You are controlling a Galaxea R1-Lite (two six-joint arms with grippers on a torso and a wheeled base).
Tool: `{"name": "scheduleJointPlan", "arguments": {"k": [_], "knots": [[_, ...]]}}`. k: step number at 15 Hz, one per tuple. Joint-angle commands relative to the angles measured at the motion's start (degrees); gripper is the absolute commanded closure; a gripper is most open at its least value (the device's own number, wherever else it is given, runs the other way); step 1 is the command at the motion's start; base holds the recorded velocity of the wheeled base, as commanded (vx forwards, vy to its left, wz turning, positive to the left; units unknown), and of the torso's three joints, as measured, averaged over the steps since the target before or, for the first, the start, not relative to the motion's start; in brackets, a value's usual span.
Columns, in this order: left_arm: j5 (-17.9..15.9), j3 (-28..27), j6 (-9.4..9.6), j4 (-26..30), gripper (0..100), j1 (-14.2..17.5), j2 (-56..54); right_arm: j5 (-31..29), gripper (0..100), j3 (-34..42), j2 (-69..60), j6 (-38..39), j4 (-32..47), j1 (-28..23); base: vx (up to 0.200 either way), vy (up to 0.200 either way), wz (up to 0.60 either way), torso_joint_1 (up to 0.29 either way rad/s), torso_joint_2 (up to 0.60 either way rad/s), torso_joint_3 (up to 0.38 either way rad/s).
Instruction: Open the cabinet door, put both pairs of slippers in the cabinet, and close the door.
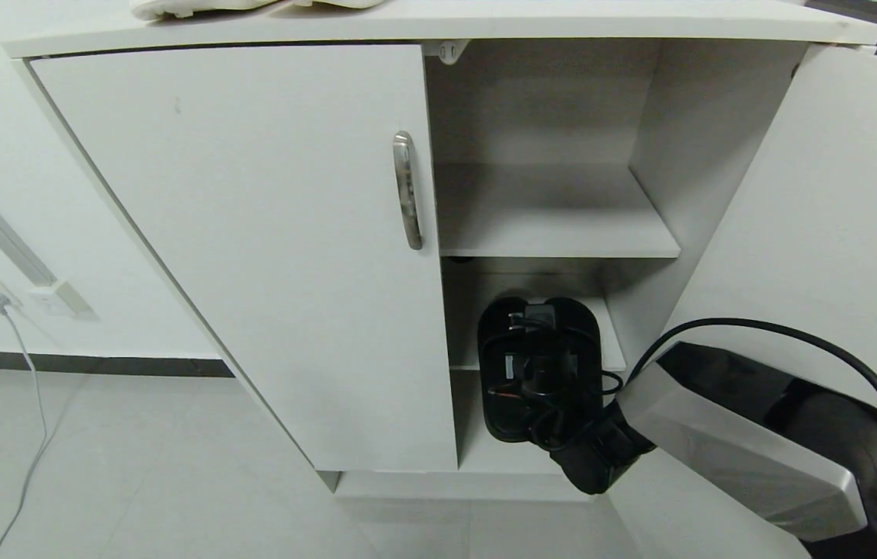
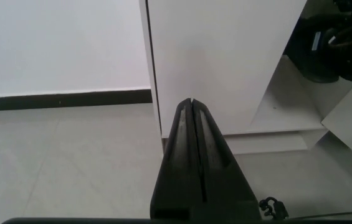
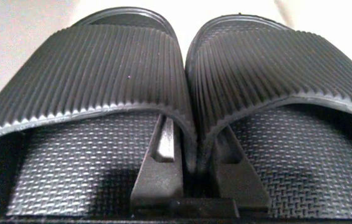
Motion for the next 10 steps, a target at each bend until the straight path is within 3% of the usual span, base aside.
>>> {"name": "scheduleJointPlan", "arguments": {"k": [1, 7, 10], "knots": [[0.0, 0.0, -0.05, 0.0, 100, 0.0, 0.1, 2.0, 100, -5.4, 1.5, 0.2, 2.9, -2.1, 0.0, 0.0, 0.0, 0.0, 0.0, 0.0], [0.3, 0.0, -0.4, 0.0, 100, -0.1, 0.1, 7.1, 100, -20.5, 3.2, 6.7, 21.9, -4.4, 0.0, 0.0, 0.0, 0.0, 0.0, 0.0], [0.3, 0.0, -0.4, 0.0, 100, -0.1, 0.1, 7.1, 100, -28.5, 7.3, 6.7, 23.9, -5.3, 0.0, 0.0, 0.0, 0.0, 0.0, 0.0]]}}
